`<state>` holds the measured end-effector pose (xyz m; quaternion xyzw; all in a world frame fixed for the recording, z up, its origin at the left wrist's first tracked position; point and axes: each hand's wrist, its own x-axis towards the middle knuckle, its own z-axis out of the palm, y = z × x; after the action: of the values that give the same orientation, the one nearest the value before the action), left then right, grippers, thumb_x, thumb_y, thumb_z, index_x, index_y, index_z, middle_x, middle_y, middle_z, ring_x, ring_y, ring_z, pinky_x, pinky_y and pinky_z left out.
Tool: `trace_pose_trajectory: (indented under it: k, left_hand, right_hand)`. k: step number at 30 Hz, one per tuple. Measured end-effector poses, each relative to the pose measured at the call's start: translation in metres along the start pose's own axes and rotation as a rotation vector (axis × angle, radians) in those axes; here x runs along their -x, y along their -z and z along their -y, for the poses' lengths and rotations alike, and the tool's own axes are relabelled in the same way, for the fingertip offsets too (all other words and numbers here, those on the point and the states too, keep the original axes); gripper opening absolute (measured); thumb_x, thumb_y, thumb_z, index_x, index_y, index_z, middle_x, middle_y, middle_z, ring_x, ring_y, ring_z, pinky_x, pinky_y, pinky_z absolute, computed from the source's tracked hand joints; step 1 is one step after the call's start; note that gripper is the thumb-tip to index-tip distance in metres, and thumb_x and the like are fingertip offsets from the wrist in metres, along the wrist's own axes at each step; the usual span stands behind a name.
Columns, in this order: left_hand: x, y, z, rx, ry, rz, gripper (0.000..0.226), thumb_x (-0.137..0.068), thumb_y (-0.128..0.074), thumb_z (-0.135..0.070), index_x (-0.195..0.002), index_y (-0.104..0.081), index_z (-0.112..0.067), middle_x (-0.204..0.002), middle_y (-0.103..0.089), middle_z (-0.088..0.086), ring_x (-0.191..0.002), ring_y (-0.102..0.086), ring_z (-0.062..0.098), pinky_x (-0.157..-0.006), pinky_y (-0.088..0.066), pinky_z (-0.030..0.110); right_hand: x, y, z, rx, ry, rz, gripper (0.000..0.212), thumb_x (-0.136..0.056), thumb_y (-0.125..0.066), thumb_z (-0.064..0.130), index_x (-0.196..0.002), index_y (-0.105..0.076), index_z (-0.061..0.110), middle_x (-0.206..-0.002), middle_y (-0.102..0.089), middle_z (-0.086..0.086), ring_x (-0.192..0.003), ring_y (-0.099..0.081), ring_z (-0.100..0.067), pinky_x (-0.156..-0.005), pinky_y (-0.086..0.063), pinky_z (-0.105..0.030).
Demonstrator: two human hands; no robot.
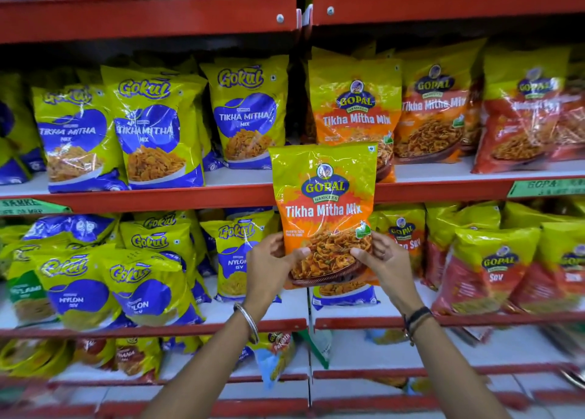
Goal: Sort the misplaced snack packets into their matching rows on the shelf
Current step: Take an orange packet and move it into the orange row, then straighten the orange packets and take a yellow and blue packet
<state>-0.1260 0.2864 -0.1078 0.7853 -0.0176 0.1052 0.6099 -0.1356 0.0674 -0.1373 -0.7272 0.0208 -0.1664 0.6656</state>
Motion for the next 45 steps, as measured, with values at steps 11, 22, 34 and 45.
trace_pose_trajectory:
  k: [11, 22, 34, 45]
  left_hand:
    - [-0.014, -0.066, -0.064, 0.098, -0.101, 0.015, 0.047, -0.062, -0.085, -0.022, -0.104, -0.066, -0.013, -0.101, -0.074, 0.007, -0.09, -0.07, 0.015, -0.082, -0.057, 0.031]
    - [-0.072, -0.194, -0.151, 0.186, -0.355, 0.032, 0.053, -0.066, -0.082, -0.014, -0.115, -0.06, -0.009, -0.106, -0.07, 0.002, -0.097, -0.067, 0.009, -0.084, -0.052, 0.019]
    - [-0.114, -0.27, -0.129, 0.14, -0.301, 0.025, 0.052, -0.077, -0.075, -0.017, -0.124, -0.052, -0.01, -0.109, -0.062, -0.005, -0.101, -0.063, 0.011, -0.081, -0.048, 0.01]
    - [-0.085, -0.249, -0.111, 0.066, -0.495, 0.002, 0.045, -0.091, -0.053, -0.009, -0.134, -0.043, -0.019, -0.134, -0.051, -0.008, -0.117, -0.048, -0.01, -0.099, -0.04, 0.009]
  right_hand:
    - [-0.039, 0.073, 0.03, -0.123, 0.097, -0.066, 0.044, -0.065, -0.079, 0.015, -0.104, -0.062, 0.025, -0.099, -0.073, 0.007, -0.092, -0.069, -0.003, -0.081, -0.055, -0.017]
    - [-0.13, 0.183, 0.077, -0.107, 0.323, -0.176, 0.047, -0.079, -0.072, 0.01, -0.11, -0.052, 0.039, -0.116, -0.058, 0.015, -0.104, -0.058, 0.014, -0.084, -0.048, -0.009]
    - [-0.197, 0.216, 0.037, 0.05, 0.279, -0.123, 0.052, -0.085, -0.066, 0.01, -0.132, -0.044, 0.007, -0.123, -0.055, 0.002, -0.115, -0.053, -0.01, -0.086, -0.043, -0.004]
    - [-0.161, 0.189, 0.034, 0.16, 0.469, -0.442, 0.04, -0.084, -0.069, 0.024, -0.12, -0.05, 0.025, -0.119, -0.052, 0.002, -0.111, -0.05, -0.008, -0.098, -0.037, -0.016]
